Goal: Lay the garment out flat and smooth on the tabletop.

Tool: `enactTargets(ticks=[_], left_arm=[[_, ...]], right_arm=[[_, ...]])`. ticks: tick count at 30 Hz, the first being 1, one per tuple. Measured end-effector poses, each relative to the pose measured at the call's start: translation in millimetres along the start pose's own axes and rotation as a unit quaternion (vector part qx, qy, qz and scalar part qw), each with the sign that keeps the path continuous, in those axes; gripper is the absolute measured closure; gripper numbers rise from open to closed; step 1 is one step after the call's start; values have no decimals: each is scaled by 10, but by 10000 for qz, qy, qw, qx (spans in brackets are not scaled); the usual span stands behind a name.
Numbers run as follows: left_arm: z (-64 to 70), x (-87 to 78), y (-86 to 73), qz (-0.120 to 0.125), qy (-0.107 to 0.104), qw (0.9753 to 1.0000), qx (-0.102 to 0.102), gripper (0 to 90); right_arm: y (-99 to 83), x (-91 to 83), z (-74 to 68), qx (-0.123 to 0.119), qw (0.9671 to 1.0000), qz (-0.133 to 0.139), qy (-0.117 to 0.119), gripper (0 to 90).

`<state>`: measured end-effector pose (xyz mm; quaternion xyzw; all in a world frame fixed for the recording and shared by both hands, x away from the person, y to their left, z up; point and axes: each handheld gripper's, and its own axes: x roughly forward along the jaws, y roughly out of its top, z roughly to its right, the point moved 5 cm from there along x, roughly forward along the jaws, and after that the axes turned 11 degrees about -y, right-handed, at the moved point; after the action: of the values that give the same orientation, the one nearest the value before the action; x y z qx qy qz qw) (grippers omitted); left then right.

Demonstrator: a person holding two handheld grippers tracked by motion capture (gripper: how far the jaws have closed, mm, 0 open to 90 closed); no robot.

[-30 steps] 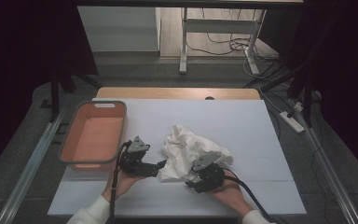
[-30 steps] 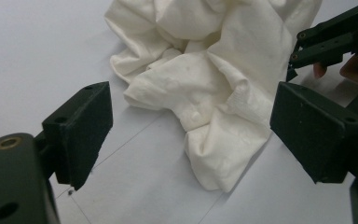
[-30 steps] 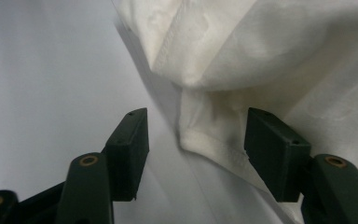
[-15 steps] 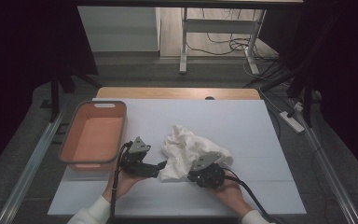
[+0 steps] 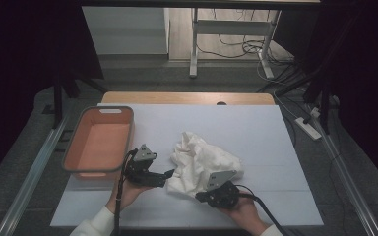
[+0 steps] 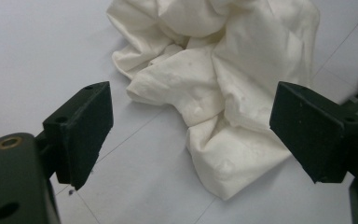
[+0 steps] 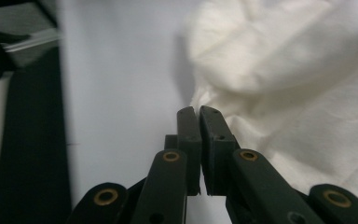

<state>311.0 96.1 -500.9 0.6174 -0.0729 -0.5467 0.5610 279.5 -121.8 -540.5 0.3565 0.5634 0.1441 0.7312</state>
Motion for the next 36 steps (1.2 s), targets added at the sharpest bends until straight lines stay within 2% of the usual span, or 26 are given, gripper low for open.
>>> enactTargets(ticks=[5,8,10,12,13,14,17,22,25,29,31,34,36], left_arm=[[15,2,-7,-45,-12,10000,45,143],[27,12,-11,-65,-26,10000,62,143],[34,18,-15,-102,-22,9999,94,142],[42,21,-16,-117,-22,9999,123,142],[49,20,-16,-121,-34,9998,140,142],[58,16,-16,-128,-45,9998,157,142],[99,11,-28,-193,-166,9994,238,142],[202,36,-84,-445,-433,9971,443,142],[265,66,-106,-561,-577,9950,592,147],[370,117,-132,-672,-819,9912,792,158],[431,146,-154,-715,-1044,9886,818,161],[500,188,-200,-867,-1141,9850,966,161],[532,208,-233,-886,-1211,9837,996,166]], right_arm=[[113,15,-255,-174,9994,78,306,871],[133,43,-291,-223,9993,103,296,862],[111,39,-238,-81,9994,134,322,832],[102,-7,-181,164,9988,233,408,680],[110,-55,-144,251,9986,295,366,620],[122,-120,-102,305,9982,440,283,568],[120,-344,73,425,9957,806,-182,454],[-82,-564,422,772,9909,890,-645,402],[-197,-609,573,969,9885,886,-750,395],[-266,-630,649,983,9878,832,-880,393],[-290,-637,673,1014,9874,811,-909,390],[-317,-628,700,1062,9867,801,-933,387],[-330,-617,708,1066,9867,776,-950,386]])
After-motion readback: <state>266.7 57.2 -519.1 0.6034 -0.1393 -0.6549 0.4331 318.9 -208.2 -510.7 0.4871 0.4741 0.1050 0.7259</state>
